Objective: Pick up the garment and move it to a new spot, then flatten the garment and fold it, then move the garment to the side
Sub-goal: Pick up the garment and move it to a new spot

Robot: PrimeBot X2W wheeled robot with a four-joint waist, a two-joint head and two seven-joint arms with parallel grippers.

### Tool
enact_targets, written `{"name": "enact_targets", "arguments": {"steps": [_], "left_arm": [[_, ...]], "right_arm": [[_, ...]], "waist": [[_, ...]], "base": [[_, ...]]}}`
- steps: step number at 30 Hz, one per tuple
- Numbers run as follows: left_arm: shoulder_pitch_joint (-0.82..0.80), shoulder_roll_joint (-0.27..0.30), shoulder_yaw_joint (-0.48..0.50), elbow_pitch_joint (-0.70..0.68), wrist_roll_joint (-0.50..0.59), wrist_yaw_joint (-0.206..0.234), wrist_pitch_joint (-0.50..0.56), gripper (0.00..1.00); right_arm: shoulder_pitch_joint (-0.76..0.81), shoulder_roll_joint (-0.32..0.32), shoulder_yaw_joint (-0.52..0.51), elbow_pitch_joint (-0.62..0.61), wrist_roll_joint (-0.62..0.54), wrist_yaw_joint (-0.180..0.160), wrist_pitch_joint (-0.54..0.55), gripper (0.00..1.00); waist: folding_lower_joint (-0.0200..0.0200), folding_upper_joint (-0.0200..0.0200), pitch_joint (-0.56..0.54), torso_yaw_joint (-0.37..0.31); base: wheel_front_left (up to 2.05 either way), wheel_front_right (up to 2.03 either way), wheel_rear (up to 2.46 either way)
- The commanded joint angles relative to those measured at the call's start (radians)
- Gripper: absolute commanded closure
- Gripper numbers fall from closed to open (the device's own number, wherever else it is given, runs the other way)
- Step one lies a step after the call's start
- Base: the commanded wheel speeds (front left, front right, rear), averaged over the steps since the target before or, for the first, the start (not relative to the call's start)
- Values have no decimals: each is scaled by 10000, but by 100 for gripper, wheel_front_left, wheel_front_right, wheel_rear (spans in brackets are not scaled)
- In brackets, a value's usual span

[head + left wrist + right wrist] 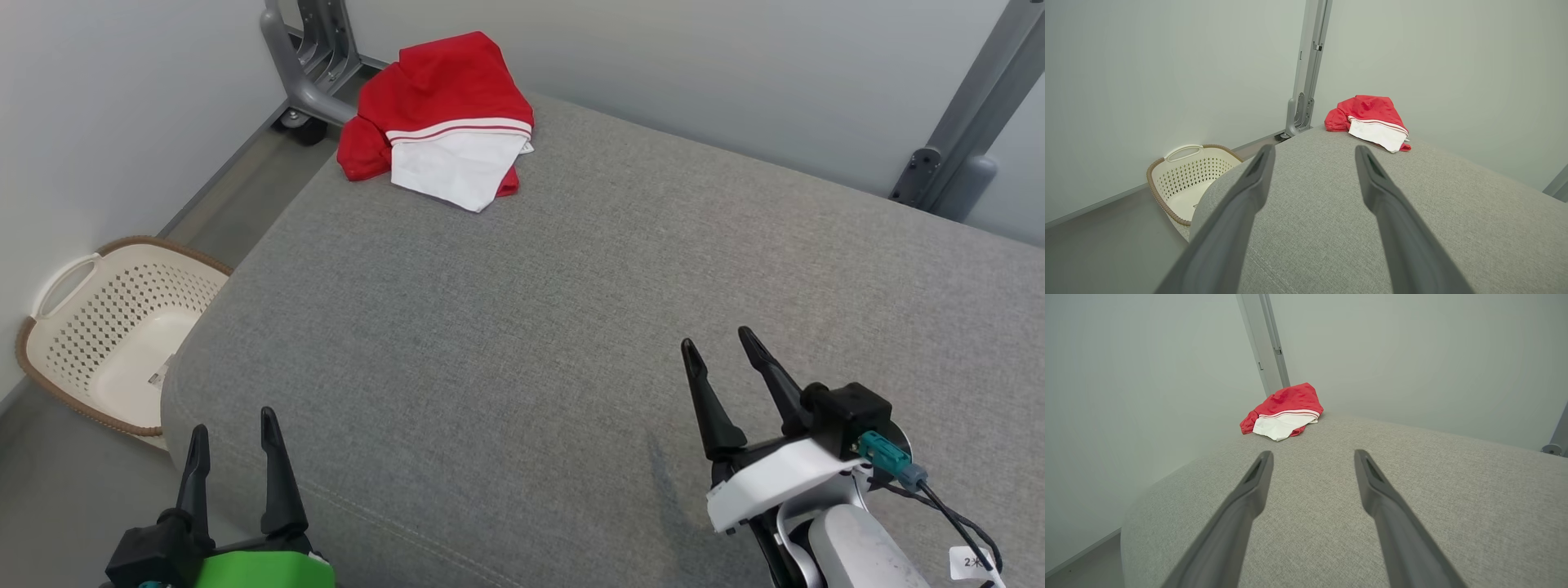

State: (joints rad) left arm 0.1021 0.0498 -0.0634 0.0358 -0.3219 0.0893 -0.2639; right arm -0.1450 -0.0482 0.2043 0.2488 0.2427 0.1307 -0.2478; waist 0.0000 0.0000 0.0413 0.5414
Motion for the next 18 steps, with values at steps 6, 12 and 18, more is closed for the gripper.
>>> {"name": "enact_targets", "arguments": {"steps": [6,12,18], "left_arm": [[-112,15,-116,165,-168,-79,-6,0],[-1663,353,-185,723,211,-609,-6,0],[-4563,1443,-72,1325,726,-927,335,0]], "right_arm": [[-235,-46,-185,-56,-165,1,-20,0],[-220,-45,-1073,-585,-689,1,83,0],[-519,-48,-1505,-1538,-1220,1,480,0]], "waist": [[0,0,335,52],[0,0,971,71],[0,0,2073,-742]], "base": [[0,0,0],[0,0,0],[0,0,0]]}}
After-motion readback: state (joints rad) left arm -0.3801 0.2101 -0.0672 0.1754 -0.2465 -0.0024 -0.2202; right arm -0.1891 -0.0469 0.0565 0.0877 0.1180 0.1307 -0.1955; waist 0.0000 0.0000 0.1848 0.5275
